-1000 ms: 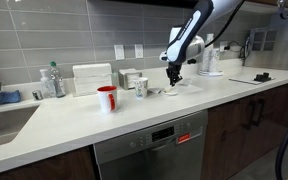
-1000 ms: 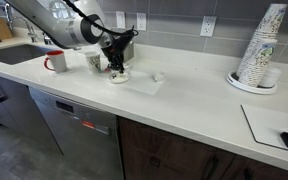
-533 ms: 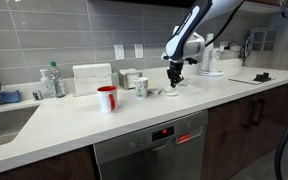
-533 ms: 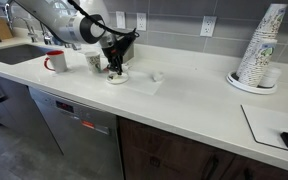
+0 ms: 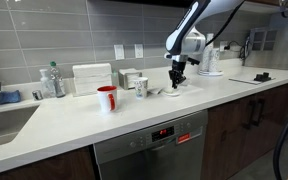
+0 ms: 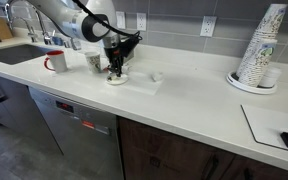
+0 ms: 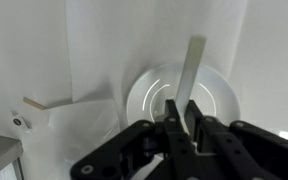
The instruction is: Use the plastic spoon to get some of the contents from the white and put the contents into the small mug
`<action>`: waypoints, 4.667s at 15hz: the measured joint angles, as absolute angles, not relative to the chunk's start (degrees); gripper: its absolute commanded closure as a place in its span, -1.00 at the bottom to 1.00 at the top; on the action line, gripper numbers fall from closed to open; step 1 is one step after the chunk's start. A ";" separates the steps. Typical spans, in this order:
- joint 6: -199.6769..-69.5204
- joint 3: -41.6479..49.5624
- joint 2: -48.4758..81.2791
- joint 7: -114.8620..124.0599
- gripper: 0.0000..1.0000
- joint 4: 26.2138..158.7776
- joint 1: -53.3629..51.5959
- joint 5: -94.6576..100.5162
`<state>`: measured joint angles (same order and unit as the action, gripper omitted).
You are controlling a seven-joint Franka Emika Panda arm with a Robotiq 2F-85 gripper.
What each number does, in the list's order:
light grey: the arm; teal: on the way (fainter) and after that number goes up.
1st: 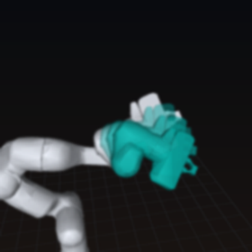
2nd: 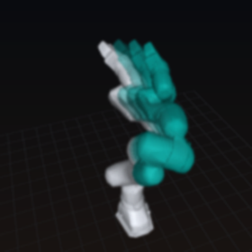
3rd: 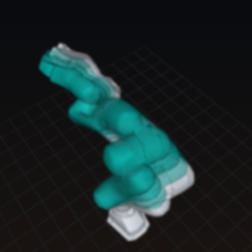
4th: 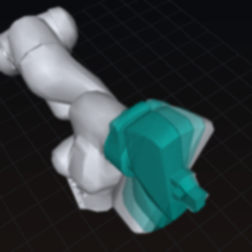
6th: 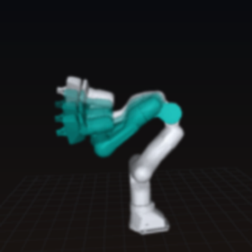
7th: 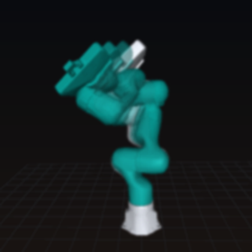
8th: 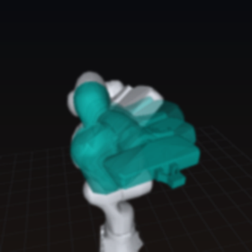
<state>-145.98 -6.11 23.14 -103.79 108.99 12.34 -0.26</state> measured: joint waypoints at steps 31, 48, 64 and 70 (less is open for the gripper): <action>-127.01 -5.83 30.79 -112.76 0.93 95.30 15.69 -14.33; -132.48 -5.58 29.12 -116.74 0.93 96.69 15.76 -13.80; -134.67 0.29 25.58 -103.57 0.93 92.18 19.87 -23.60; -142.39 1.85 27.95 -93.43 0.93 91.73 19.36 -18.68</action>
<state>-142.39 1.85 27.95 -93.43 91.73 19.36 -18.68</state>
